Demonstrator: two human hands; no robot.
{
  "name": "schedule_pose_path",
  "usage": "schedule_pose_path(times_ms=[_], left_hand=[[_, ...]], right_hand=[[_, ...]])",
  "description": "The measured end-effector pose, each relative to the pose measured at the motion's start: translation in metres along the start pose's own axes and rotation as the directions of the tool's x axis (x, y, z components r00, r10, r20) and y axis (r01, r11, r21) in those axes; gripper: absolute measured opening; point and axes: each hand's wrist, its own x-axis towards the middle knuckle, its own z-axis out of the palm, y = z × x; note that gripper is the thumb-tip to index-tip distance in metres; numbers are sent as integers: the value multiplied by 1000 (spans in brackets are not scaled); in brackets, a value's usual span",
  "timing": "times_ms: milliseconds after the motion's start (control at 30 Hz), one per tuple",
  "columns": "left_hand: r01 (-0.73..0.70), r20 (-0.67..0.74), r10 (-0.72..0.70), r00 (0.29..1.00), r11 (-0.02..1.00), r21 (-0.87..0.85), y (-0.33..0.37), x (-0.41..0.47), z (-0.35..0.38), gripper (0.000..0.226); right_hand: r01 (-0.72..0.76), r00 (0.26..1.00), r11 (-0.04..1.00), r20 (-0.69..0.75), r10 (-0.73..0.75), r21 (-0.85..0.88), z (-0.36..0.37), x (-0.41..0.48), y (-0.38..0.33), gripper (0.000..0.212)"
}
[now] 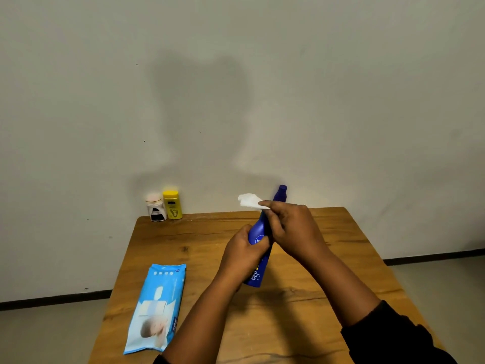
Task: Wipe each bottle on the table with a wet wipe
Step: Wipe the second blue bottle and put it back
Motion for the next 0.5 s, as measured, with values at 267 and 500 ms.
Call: schedule_pose_path(times_ms=[267,500], left_hand=[[301,152,-261,953,783,-544,5,-3,-12,38],[285,163,-237,958,709,-645,8,0,-2,38]], right_hand=[[-405,632,579,-241,736,708,-7,1,23,25],[-260,938,885,-116,326,385,35,-37,-18,30]])
